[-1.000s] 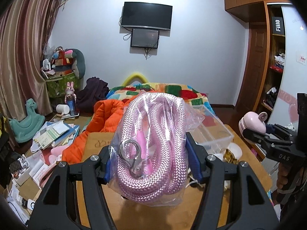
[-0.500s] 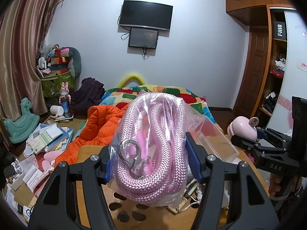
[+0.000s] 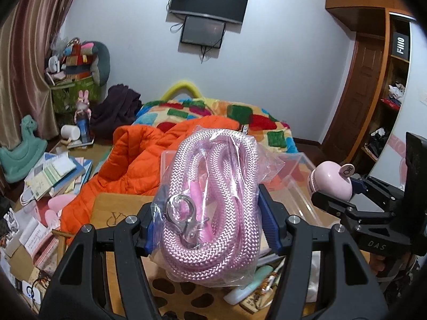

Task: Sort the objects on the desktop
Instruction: 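Lower the rope into the box with the left tool while the right releases the jar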

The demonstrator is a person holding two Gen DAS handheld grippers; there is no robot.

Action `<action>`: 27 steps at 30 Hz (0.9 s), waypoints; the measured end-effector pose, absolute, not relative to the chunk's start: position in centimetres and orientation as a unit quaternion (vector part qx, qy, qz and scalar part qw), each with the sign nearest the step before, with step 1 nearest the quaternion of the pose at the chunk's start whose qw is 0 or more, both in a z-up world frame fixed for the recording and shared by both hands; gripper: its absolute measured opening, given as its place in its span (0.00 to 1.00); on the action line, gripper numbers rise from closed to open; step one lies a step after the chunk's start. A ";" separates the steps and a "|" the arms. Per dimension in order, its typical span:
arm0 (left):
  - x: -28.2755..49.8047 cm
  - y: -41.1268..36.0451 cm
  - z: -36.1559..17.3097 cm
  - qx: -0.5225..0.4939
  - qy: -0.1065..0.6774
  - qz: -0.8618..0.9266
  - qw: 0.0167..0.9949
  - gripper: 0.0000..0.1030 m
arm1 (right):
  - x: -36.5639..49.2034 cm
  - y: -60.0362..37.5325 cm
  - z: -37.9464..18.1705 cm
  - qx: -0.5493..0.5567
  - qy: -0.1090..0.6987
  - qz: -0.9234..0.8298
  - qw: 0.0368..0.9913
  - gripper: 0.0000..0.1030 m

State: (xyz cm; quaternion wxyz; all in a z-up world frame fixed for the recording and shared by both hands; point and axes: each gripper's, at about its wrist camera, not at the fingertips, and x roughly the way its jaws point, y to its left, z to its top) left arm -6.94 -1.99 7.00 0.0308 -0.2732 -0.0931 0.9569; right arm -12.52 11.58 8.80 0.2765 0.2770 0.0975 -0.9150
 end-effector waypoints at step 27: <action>-9.4 -1.4 5.8 -0.313 -0.074 0.946 0.034 0.60 | -15.3 7.4 6.0 0.327 0.128 -0.895 0.274 0.58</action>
